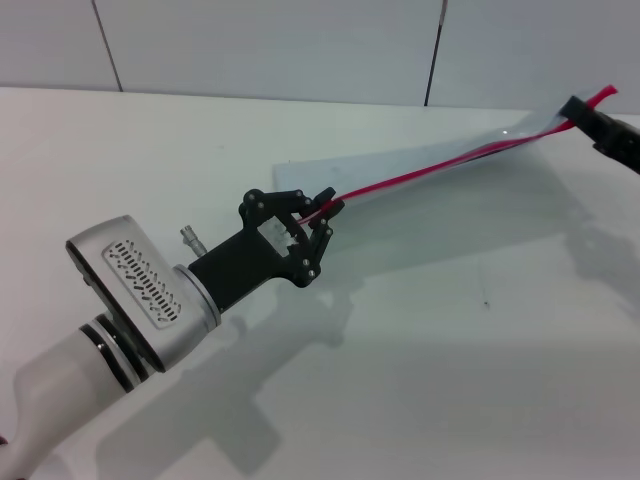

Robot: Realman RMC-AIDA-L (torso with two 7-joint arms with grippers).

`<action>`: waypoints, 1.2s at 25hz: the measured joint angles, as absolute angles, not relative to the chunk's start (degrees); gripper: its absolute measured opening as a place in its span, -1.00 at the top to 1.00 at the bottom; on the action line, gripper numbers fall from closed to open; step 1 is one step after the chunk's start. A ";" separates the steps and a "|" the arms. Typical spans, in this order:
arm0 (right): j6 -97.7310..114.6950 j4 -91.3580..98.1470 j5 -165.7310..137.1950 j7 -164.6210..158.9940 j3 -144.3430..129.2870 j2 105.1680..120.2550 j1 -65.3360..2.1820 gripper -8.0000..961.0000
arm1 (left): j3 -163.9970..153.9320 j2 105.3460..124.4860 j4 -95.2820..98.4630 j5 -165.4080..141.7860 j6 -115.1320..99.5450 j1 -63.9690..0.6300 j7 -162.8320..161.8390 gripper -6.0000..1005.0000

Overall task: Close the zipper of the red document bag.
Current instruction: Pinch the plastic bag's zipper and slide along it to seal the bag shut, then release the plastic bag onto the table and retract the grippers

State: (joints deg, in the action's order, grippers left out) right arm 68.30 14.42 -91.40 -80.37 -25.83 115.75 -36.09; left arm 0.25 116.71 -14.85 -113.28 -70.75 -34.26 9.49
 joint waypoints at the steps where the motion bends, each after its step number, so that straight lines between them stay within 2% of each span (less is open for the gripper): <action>1: 68.30 14.42 -91.40 -80.37 -25.46 115.75 -35.95 0.86 | 0.26 116.71 -14.85 -113.28 -70.75 -34.26 9.49 0.84; 30: 67.52 15.21 -91.62 -79.88 -19.16 115.75 -32.87 0.84 | 0.50 116.63 -14.31 -113.28 -70.66 -33.79 9.51 0.84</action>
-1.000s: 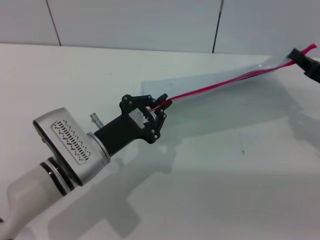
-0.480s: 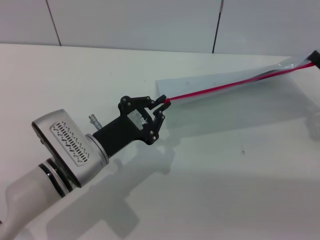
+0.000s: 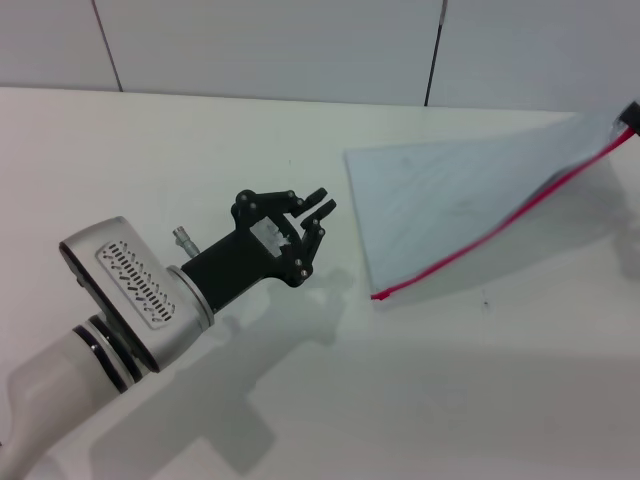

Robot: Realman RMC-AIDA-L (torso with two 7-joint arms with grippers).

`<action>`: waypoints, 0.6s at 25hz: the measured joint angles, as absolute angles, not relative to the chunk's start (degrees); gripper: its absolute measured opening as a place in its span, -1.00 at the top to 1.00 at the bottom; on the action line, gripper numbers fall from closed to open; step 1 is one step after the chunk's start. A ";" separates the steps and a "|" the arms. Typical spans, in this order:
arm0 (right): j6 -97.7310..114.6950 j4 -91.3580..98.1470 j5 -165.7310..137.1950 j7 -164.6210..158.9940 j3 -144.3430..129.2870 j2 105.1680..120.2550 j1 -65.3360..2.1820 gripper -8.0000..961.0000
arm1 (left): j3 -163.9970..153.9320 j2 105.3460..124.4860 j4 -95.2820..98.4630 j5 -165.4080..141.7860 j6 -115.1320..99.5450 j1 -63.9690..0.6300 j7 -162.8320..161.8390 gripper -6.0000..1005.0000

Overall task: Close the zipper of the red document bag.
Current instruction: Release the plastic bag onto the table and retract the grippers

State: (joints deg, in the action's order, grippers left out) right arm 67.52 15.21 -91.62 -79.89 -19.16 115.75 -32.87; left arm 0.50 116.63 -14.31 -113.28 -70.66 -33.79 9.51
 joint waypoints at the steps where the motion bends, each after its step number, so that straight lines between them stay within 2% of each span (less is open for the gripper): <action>1: 67.52 15.23 -91.62 -79.88 -19.16 115.75 -32.89 0.84 | 0.61 116.63 -14.31 -113.26 -70.66 -33.76 9.51 0.84; 4: 67.66 15.67 -91.61 -79.30 -19.16 115.82 -32.93 0.84 | 0.78 116.65 -14.32 -112.73 -70.66 -33.73 9.44 0.81; 6: 68.23 15.89 -91.49 -77.99 -19.09 115.96 -32.91 0.84 | 0.79 116.66 -14.37 -112.06 -70.70 -33.64 9.42 0.70; 11: 72.85 14.96 -91.36 -71.09 -16.31 116.26 -32.53 0.40 | 0.85 116.66 -14.36 -110.79 -71.35 -33.17 9.40 0.42; 15: 80.08 12.05 -91.34 -60.95 -13.02 116.35 -32.04 0.21 | 0.89 116.55 -14.33 -107.28 -72.45 -32.72 9.35 0.32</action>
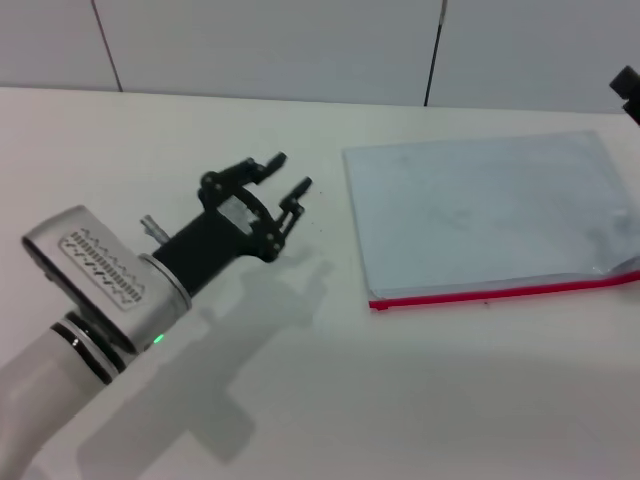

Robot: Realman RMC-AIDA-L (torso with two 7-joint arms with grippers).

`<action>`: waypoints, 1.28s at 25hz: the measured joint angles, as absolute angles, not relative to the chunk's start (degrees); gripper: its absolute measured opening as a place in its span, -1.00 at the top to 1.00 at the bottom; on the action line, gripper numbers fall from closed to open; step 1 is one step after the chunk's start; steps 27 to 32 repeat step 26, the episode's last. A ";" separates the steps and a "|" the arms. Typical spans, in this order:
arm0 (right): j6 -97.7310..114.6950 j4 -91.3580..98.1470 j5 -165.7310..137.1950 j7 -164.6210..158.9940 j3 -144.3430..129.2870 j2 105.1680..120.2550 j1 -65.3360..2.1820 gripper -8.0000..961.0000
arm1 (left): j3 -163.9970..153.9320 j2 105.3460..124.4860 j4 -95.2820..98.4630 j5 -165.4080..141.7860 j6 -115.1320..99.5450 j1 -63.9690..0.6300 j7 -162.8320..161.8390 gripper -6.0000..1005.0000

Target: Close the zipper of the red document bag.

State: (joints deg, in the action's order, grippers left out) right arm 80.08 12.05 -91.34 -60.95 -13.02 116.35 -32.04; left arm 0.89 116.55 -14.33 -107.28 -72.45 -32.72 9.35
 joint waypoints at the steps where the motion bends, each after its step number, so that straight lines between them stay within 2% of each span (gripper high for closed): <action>1: 81.59 11.05 -91.34 -58.11 -12.21 116.35 -31.94 0.17 | 0.89 116.51 -14.33 -106.38 -73.07 -32.47 9.33 0.31; 7: 86.87 4.55 -91.34 -41.10 -8.61 116.46 -31.42 -0.10 | 0.97 116.25 -13.90 -100.72 -78.16 -30.68 9.09 0.28; 14: 87.19 -3.80 -91.34 -19.40 -4.36 116.56 -31.30 -0.16 | 0.97 116.08 -10.53 -95.43 -84.05 -28.91 2.10 0.28; 19: 87.23 -8.82 -91.29 -8.81 0.86 116.73 -30.07 -0.16 | 0.97 115.96 -6.51 -93.33 -85.69 -28.20 -8.21 0.07; 32: 87.56 -10.50 -91.28 -5.78 3.40 116.89 -29.19 -0.16 | 0.97 115.58 -5.29 -91.04 -88.22 -27.12 -12.85 0.07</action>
